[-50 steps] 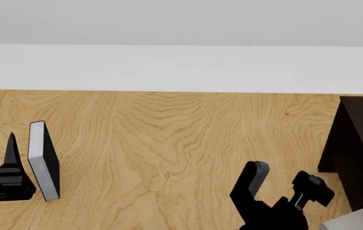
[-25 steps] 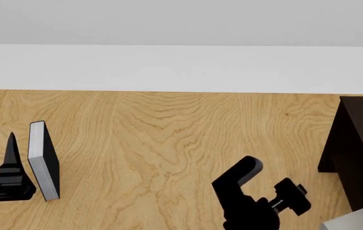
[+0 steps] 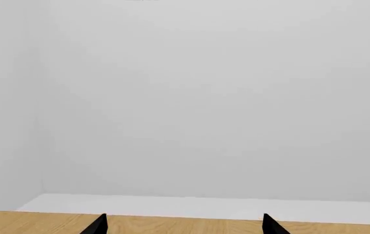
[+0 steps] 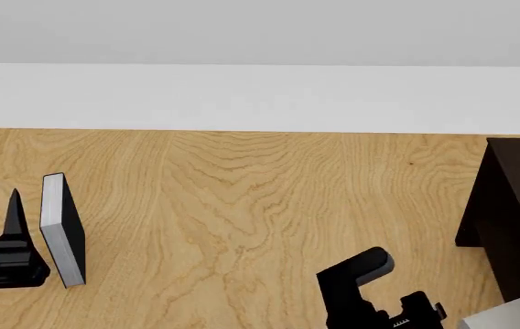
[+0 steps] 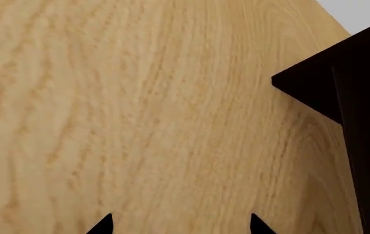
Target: Pick up the book on the right and place it on the cabinet shelf.
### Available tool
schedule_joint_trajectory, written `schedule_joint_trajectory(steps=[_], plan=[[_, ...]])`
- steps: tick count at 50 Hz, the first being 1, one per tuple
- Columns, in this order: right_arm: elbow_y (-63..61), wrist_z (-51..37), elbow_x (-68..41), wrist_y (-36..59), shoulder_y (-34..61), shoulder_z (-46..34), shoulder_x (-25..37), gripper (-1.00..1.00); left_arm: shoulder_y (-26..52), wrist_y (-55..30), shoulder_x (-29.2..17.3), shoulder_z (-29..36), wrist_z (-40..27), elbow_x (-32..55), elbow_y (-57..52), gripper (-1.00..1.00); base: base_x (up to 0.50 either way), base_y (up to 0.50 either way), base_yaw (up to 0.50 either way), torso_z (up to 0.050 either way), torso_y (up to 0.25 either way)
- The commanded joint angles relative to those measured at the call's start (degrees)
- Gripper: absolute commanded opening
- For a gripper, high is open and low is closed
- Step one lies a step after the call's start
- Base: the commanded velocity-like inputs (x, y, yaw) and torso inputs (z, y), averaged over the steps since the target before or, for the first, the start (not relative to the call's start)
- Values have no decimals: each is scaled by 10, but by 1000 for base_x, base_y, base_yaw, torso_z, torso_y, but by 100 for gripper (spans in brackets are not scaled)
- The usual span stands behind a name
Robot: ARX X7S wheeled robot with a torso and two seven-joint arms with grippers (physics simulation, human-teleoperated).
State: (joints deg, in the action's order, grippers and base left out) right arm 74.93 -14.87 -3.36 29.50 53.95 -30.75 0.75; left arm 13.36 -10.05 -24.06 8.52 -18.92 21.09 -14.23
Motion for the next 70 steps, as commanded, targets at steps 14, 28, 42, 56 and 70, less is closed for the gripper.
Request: schedule_joint_trajectory(steps=[14, 28, 42, 56, 70], plan=[[-292, -32, -29, 157, -133, 47, 68, 100, -6, -8, -6, -3, -6, 10, -21, 100, 0, 0, 0, 0, 0], [-466, -44, -56, 250, -206, 71, 106, 100, -6, -7, -7, -2, -6, 11, -20, 100, 0, 0, 0, 0, 0], [-568, -41, -77, 316, -232, 90, 137, 100, -5, -5, -8, -2, -6, 12, -19, 100, 0, 0, 0, 0, 0], [-630, -37, -89, 359, -223, 103, 161, 100, -6, -4, -8, 2, -9, 10, -20, 100, 0, 0, 0, 0, 0], [-545, -22, -82, 306, -198, 89, 151, 100, -5, -3, -9, 1, -9, 12, -18, 100, 0, 0, 0, 0, 0]])
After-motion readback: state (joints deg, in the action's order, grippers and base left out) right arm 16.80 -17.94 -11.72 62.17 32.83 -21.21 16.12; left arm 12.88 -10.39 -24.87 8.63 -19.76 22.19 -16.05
